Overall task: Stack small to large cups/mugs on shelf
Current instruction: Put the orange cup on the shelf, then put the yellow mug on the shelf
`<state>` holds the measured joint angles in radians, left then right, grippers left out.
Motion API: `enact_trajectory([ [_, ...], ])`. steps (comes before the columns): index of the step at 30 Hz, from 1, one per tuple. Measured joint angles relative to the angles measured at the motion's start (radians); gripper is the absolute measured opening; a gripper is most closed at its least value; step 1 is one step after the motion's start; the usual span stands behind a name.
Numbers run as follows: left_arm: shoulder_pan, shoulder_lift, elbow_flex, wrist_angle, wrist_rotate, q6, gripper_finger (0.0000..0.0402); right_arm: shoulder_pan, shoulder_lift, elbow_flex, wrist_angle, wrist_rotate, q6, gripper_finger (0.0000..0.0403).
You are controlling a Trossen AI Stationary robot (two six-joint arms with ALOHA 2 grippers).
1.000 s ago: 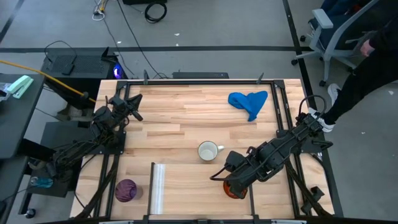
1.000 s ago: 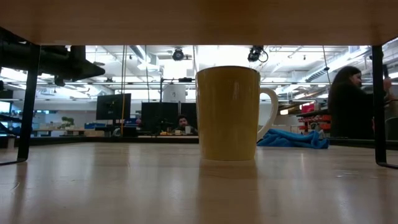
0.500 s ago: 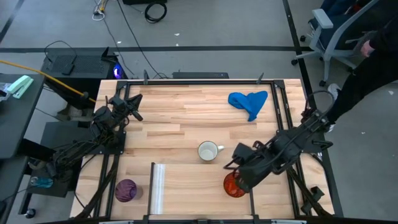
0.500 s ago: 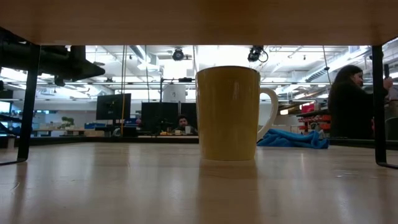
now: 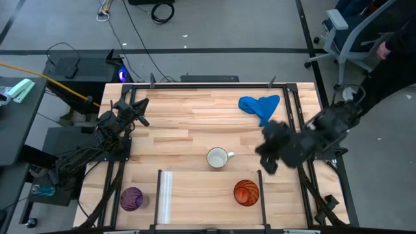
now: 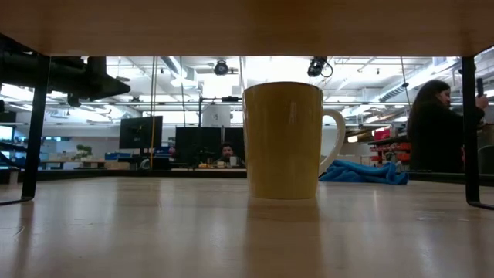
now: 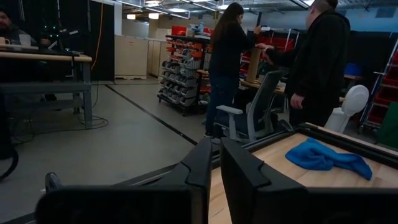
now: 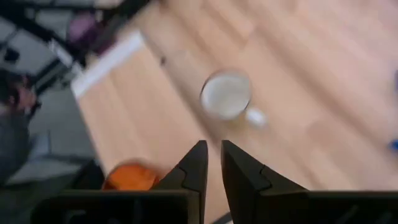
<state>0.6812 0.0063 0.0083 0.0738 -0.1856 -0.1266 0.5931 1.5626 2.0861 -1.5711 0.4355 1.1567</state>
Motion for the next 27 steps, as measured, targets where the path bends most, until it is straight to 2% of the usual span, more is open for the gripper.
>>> enact_trajectory([
  [2,0.000,0.000,0.000,0.000,0.000,-0.001,0.0037,-0.043,-0.027,0.000,0.005,0.057,-0.053,0.0052],
  [6,0.000,0.000,0.000,0.000,0.000,-0.001,0.0040,-0.170,-0.071,0.000,0.105,0.140,-0.283,0.0051],
  [11,0.000,0.000,0.000,0.004,0.000,-0.001,0.0043,-0.324,-0.093,0.001,0.329,0.136,-0.641,0.0040],
  [14,0.000,0.000,0.000,0.006,0.000,-0.003,0.0040,-0.419,-0.089,0.001,0.443,0.128,-0.739,0.0033],
  [16,0.000,0.000,0.000,0.006,0.000,-0.015,0.0039,-0.486,-0.074,0.002,0.441,0.072,-0.761,0.0030],
  [20,0.000,0.000,0.000,0.007,0.000,-0.019,0.0043,-0.603,0.012,0.001,0.363,-0.182,-0.775,0.0027],
  [23,0.000,0.000,0.000,0.021,0.000,-0.019,0.0044,-0.647,0.100,0.000,0.321,-0.348,-0.832,0.0027],
  [25,0.000,0.000,0.000,0.044,0.000,-0.007,0.0042,-0.659,0.150,0.000,0.266,-0.406,-0.862,0.0027],
  [27,0.000,0.000,0.007,0.046,0.000,0.012,0.0040,-0.659,0.193,0.000,0.185,-0.412,-0.875,0.0028],
])
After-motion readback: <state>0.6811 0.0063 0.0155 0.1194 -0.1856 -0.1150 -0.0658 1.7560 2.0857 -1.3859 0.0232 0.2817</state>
